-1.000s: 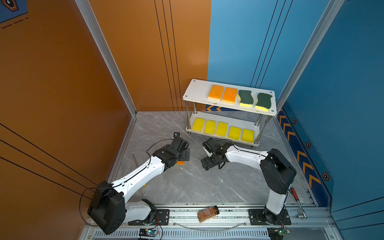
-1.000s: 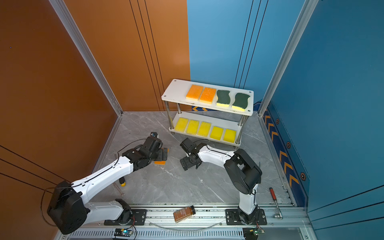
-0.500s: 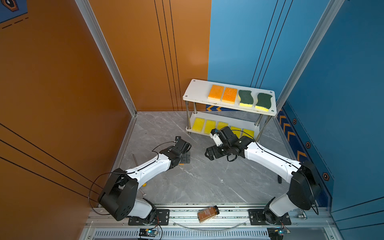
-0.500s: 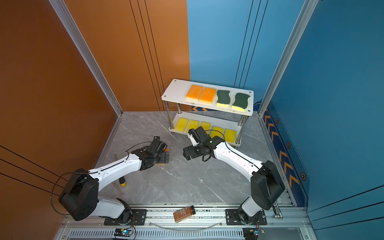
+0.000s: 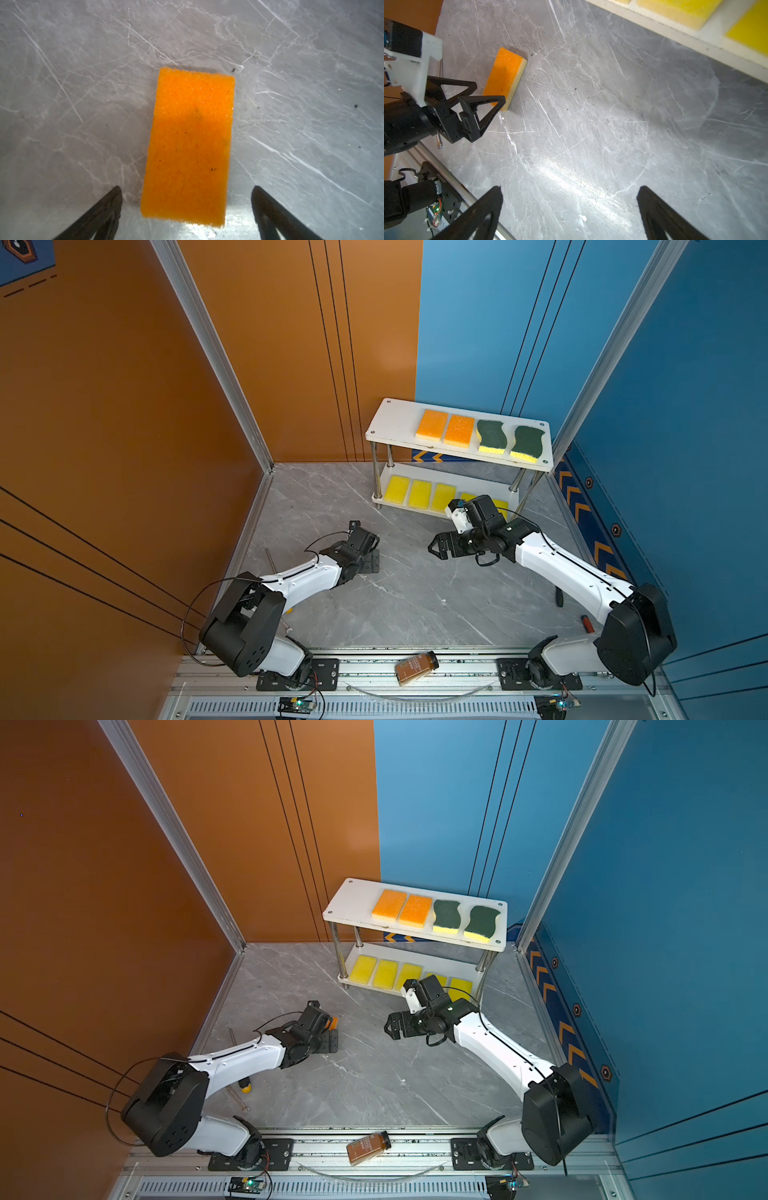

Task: Place and organize the cleaning sponges onto the shelf
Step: 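Lower the open left gripper over the last orange sponge on the table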

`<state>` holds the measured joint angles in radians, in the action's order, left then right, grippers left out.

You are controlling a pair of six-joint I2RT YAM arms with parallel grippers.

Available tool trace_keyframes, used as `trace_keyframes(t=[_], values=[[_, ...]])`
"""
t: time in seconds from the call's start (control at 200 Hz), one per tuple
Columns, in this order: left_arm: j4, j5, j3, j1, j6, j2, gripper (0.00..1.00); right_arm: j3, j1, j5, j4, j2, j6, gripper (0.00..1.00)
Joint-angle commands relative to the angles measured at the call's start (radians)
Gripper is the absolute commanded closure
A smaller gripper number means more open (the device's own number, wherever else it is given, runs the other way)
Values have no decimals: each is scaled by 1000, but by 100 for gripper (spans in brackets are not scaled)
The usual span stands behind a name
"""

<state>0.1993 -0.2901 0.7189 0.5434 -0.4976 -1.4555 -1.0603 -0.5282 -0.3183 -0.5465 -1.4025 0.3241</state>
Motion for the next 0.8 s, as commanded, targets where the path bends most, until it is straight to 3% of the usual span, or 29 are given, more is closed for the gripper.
trace_keyframes(t=[0.0,0.796], values=[[-61,11,-7,-13,19,-15,2,29,11,-50,32,33,29,0],[-198,74,-32,-43,48,-117,1,115,52,-93,129,33,79,0]])
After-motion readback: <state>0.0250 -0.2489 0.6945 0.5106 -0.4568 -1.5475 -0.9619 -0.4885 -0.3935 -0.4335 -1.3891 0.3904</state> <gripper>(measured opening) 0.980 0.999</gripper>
